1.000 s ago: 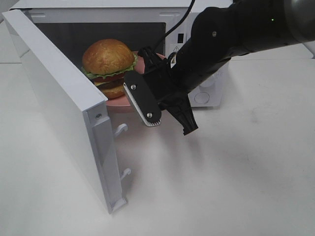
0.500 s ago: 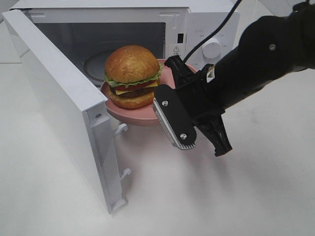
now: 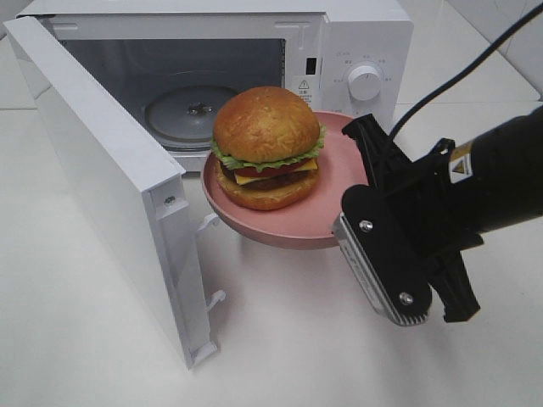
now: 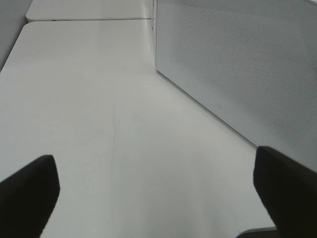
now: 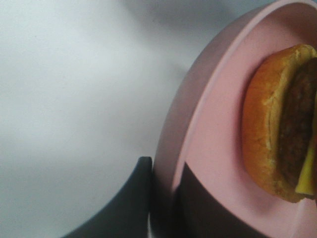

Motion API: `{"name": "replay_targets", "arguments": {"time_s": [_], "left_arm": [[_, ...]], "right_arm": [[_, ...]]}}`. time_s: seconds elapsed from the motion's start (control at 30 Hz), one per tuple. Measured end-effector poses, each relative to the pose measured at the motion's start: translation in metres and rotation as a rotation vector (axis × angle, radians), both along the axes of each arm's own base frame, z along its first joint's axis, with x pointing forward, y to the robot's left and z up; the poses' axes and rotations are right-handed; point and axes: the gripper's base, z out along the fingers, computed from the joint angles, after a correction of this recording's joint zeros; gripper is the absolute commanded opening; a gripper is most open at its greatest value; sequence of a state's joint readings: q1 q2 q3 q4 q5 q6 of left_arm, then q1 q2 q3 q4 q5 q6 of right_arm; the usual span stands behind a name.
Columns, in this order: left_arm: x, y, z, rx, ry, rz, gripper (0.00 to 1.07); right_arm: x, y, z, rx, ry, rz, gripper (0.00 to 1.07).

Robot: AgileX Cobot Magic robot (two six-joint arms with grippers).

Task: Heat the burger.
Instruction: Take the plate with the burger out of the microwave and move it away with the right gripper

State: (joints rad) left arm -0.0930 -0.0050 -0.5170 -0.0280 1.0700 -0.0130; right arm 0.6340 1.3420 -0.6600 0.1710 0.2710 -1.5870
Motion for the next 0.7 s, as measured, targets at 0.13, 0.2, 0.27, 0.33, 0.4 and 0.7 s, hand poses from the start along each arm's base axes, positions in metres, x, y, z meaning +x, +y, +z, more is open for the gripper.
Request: {"name": "replay_targets", "arguments": {"time_s": [0.13, 0.2, 0.27, 0.33, 0.4, 0.7], "left_arm": [[0.000, 0.000, 0.000, 0.000, 0.000, 0.000, 1.00], [0.000, 0.000, 0.000, 0.000, 0.000, 0.000, 1.00], [0.000, 0.000, 0.000, 0.000, 0.000, 0.000, 1.00], [0.000, 0.000, 0.000, 0.000, 0.000, 0.000, 1.00], [0.000, 0.000, 0.000, 0.000, 0.000, 0.000, 1.00], [0.000, 0.000, 0.000, 0.000, 0.000, 0.000, 1.00]], "right_arm": [[-0.018, -0.013, 0.003, 0.034, -0.002, -0.037, 0.00], [-0.021, -0.016, 0.003, 0.039, -0.004, -0.040, 0.00], [-0.028, -0.021, 0.005, 0.056, -0.007, -0.055, 0.00], [-0.035, -0.026, 0.006, 0.069, -0.015, -0.063, 0.00], [-0.044, -0.032, 0.007, 0.083, -0.014, -0.074, 0.00], [-0.067, -0.048, 0.014, 0.108, -0.022, -0.082, 0.00]]}}
